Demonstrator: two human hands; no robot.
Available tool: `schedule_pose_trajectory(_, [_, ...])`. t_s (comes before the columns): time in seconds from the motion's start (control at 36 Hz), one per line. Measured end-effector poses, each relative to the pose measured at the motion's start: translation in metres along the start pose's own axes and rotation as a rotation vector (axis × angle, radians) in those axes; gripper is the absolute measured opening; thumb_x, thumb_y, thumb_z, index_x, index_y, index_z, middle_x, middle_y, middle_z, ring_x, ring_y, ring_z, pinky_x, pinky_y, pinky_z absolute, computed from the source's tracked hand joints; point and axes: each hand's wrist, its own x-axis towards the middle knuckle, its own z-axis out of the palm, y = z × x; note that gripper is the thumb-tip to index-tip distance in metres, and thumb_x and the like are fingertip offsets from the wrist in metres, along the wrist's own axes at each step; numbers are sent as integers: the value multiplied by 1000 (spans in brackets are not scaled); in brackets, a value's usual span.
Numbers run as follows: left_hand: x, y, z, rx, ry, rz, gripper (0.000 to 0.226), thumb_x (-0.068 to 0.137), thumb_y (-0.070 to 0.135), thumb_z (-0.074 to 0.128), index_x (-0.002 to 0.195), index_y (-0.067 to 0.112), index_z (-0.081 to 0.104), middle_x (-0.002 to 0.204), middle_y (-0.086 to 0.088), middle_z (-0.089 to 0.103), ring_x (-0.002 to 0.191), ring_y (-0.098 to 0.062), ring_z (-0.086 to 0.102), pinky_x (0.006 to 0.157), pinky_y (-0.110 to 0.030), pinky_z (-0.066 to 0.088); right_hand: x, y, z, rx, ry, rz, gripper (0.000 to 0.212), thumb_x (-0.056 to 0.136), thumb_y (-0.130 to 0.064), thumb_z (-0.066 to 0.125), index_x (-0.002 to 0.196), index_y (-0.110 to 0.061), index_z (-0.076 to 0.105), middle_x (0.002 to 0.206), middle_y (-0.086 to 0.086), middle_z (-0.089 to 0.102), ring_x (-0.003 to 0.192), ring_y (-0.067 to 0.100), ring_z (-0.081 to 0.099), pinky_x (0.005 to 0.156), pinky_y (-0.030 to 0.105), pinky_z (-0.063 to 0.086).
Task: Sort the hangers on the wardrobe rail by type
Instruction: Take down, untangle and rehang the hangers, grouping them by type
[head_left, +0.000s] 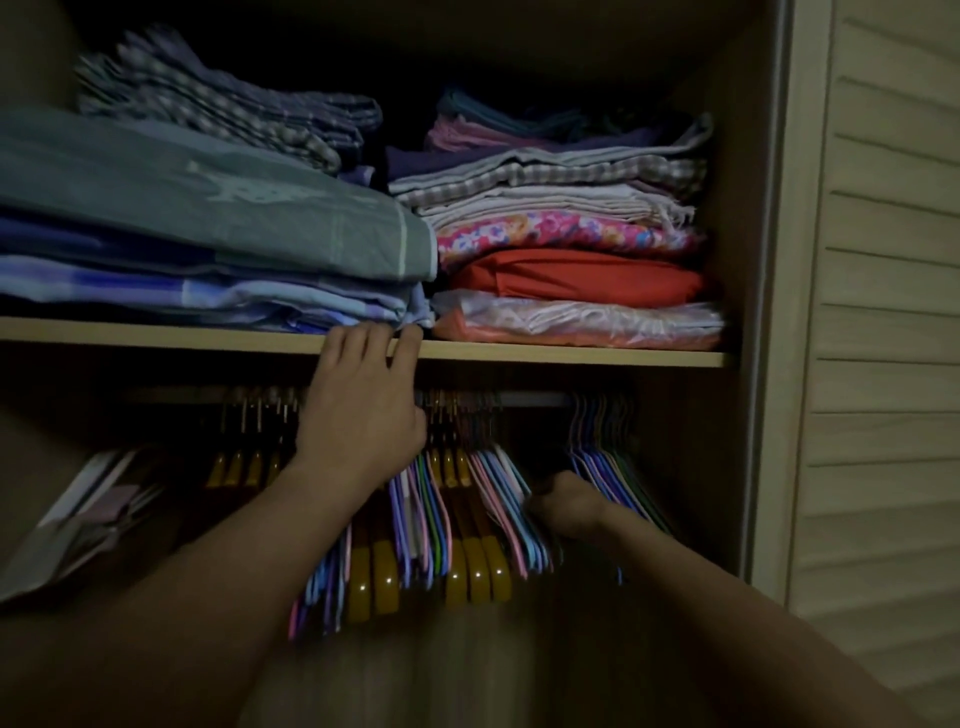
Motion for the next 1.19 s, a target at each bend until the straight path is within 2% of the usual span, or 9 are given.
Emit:
schedule_pose_trajectory(0.14, [-1,1,-5,-25,-5,-10,78,75,40,53,145,8,41,131,-18,51,126,-35,43,113,-49,31,-3,12,12,-43,93,-60,24,97,-36,58,108,-17,66,94,0,68,75,9,64,55,18,45])
schedule_pose_trajectory(0.28, [-1,3,-3,-55,4,-26,77,75,41,49,144,7,43,131,-18,52,127,-35,42,113,-50,31,-28,34,13,-155,283,-198,35,99,-27,56,132,-21,49,112,-3,67,82,4,57,63,12,42])
schedule_pose_trajectory(0.36, [-1,3,0,-58,17,-27,77,75,41,51,145,8,42,132,-18,52,128,-34,42,114,-50,30,-42,45,8,-263,388,-288,46,97,-24,57,140,-22,40,105,-7,66,82,3,61,71,20,53])
schedule_pose_trajectory(0.56, [-1,4,4,-39,28,-31,77,75,40,56,144,8,41,130,-17,50,125,-34,41,113,-50,31,-42,45,-25,-381,577,-366,52,90,-10,64,137,-16,43,96,-1,68,77,12,67,63,26,57])
schedule_pose_trajectory(0.64, [-1,4,7,-11,21,-26,79,75,42,55,144,9,38,130,-18,48,125,-35,41,113,-51,30,-34,29,-38,-375,588,-345,35,91,-9,58,125,-12,48,89,3,66,74,23,66,61,37,55])
schedule_pose_trajectory(0.78, [0,3,12,61,14,-6,84,74,42,59,147,10,32,133,-20,44,129,-37,38,115,-51,26,-6,8,-38,-411,509,-260,33,92,-9,56,123,-15,46,102,9,66,88,29,68,75,46,58])
schedule_pose_trajectory(1.03, [-2,0,8,76,-27,16,94,73,45,60,152,10,24,143,-21,39,136,-38,32,119,-52,20,-37,49,0,-399,450,-161,33,95,-7,52,127,-14,49,105,10,69,94,29,67,74,39,53])
schedule_pose_trajectory(1.14, [-23,14,1,-122,-36,-45,92,78,40,61,156,15,18,158,-19,22,148,-37,16,123,-52,11,-94,77,29,-212,387,-135,26,93,-22,57,119,-17,55,105,16,70,97,37,66,77,43,53])
schedule_pose_trajectory(1.19, [-60,32,1,-395,-44,-105,78,85,32,61,154,24,25,160,-10,19,148,-27,16,123,-41,18,-126,92,51,-123,358,-73,24,94,-23,56,116,-16,57,107,20,69,100,41,65,80,47,53])
